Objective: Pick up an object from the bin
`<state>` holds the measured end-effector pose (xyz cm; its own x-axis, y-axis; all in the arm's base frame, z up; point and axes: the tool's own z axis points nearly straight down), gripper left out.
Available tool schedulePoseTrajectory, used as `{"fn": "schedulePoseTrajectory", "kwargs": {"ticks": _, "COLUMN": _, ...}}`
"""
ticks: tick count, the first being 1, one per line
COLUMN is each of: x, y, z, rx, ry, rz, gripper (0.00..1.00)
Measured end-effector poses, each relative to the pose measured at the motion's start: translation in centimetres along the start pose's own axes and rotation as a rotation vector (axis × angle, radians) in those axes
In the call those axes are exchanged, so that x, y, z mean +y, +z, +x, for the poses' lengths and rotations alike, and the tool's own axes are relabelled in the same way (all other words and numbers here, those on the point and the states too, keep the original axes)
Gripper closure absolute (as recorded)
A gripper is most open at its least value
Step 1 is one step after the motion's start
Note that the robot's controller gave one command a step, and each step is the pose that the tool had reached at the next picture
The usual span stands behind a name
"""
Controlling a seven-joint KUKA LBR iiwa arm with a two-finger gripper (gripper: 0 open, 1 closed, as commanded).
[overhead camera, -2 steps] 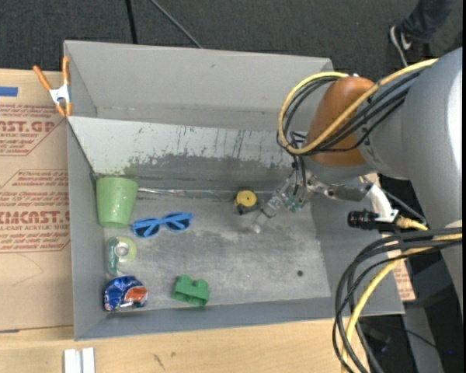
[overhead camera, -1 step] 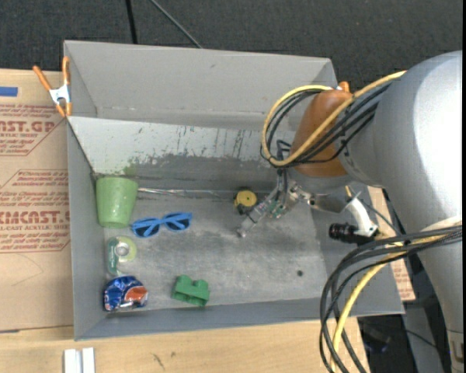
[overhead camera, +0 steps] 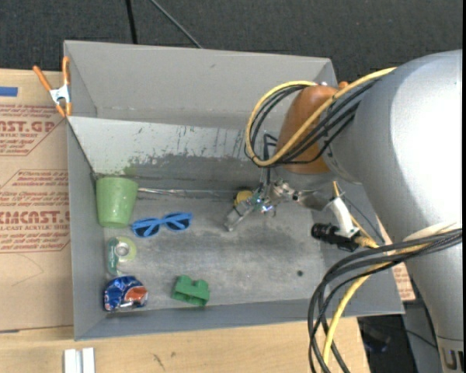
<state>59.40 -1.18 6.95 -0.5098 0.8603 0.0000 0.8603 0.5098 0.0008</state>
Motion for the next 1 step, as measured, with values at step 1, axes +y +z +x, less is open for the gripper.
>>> {"fn": "schedulePoseTrajectory", "kwargs": {"ticks": 1, "x": -0.06, "y": -0.04, "z": -0.10, "rx": -0.001, "ry": 0.001, "rz": 0.001, "gripper": 1.00}}
